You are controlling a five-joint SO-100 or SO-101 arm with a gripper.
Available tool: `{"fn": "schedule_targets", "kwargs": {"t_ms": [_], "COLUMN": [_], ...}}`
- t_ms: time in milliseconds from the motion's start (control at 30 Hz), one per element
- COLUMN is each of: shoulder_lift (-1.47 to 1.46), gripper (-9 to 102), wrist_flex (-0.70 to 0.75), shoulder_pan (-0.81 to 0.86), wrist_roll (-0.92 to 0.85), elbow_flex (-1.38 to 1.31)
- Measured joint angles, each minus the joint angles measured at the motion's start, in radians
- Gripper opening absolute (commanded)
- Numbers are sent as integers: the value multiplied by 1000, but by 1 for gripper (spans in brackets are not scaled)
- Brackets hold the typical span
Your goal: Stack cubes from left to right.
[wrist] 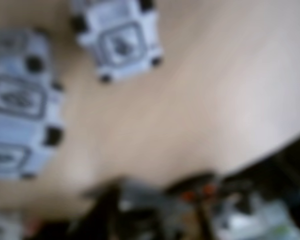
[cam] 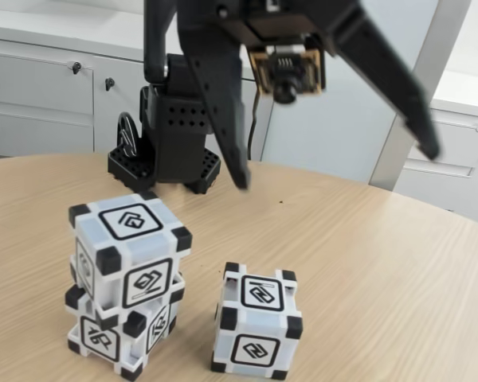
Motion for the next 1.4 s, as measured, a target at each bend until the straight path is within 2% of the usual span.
{"fn": "schedule_targets", "kwargs": {"t_ms": [133,400,667,1400], "shoulder_lift": [-107,-344,-364,-368], "gripper": [41,41,41,40], "wrist_flex": [-77,-95,-92,-95], "shoulder_pan": [0,8,6,5], "wrist_roll": [-94,-249,-368,-273], "elbow_flex": [0,0,0,130]}}
